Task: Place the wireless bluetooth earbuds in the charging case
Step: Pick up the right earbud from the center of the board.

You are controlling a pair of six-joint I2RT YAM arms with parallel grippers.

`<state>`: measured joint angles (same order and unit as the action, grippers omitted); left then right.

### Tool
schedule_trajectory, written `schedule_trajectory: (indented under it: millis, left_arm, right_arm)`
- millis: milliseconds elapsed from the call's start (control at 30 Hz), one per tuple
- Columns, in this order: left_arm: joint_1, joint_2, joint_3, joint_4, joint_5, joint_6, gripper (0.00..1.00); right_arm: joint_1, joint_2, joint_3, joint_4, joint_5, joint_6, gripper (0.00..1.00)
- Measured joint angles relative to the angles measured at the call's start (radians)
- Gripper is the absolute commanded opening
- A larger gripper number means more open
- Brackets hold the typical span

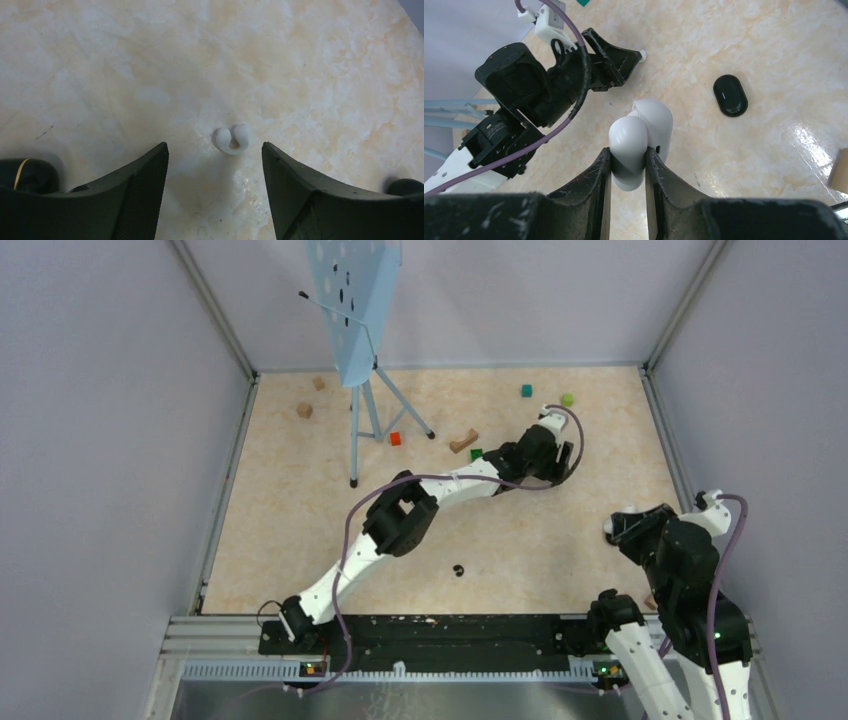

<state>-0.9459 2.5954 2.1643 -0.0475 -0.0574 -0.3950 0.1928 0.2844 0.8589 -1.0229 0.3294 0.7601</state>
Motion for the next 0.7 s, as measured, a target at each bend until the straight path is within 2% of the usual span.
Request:
schedule_trajectory:
  millis: [133,267,700]
  left_arm:
    - [-0.029,0.030,0.057,-0.026,-0.052,0.029,0.68]
    - [-0.055,0.087,0.153,-0.066,-0.105,0.051,0.60]
    - [-0.067,0.130,0.222,-0.117,-0.154,0.092,0.49]
  right_arm:
    - [0.000,0.000,-0.002,0.012,-0.013,0.000,0.00]
    - [0.000,0.002,-0.021,0.027,-0.020,0.001,0.00]
    - [0.000,0.022,-0.034,0.043,-0.024,0.002,0.00]
